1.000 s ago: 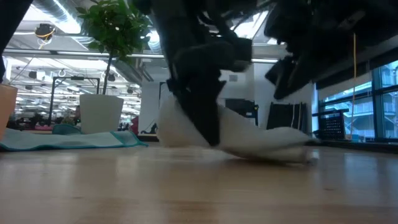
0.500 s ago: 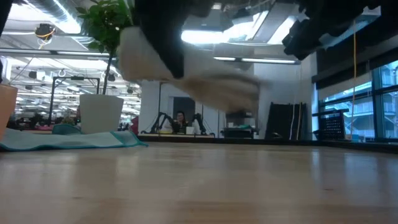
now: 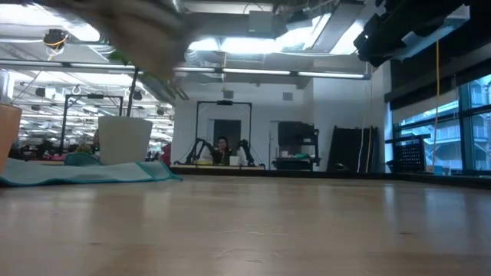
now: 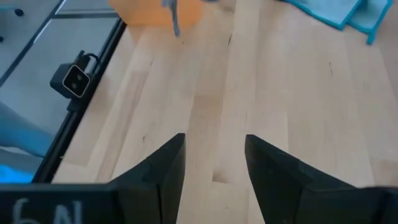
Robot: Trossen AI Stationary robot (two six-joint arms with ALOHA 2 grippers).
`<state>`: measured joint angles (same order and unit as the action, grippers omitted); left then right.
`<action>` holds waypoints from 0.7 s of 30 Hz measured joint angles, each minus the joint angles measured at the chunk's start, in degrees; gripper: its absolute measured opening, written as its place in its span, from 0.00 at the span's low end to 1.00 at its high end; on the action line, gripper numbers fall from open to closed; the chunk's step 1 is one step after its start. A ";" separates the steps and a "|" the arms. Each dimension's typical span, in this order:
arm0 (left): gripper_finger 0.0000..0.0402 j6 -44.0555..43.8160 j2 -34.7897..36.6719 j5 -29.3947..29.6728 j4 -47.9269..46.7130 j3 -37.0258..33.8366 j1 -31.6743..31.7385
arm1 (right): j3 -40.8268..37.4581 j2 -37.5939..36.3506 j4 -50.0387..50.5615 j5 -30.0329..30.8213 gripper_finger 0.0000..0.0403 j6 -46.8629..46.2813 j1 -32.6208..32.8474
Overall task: Roll microfiber towels into tight, uniform cylinder then place into a basket
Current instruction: Put the rolled gray microfiber towel into the orange bin
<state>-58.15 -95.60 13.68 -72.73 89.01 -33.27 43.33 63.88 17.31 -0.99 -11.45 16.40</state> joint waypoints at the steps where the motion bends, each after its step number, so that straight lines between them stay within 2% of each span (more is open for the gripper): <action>1: 0.10 -1.91 0.47 -0.02 -1.57 0.00 -1.25 | 0.00 0.00 0.11 0.00 0.42 0.04 0.00; 6: 0.10 -9.80 1.69 0.06 -8.04 0.00 -8.19 | 0.00 0.00 -0.18 0.00 0.42 0.16 -0.02; 9: 0.10 -11.94 1.60 -2.07 -9.95 0.00 -12.39 | 0.00 0.00 -0.29 0.00 0.42 0.08 -0.02; 16: 0.10 -16.10 1.58 -5.92 -10.49 0.00 -21.28 | 0.00 0.02 -2.35 0.01 0.42 2.89 -0.02; 21: 0.10 -19.62 1.58 -5.99 -8.29 -2.65 -26.80 | 0.00 0.04 -5.03 0.02 0.42 2.81 -0.02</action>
<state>-77.76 -94.02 7.70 -81.03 86.36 -60.07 43.33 63.92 12.28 -0.97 -8.65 16.38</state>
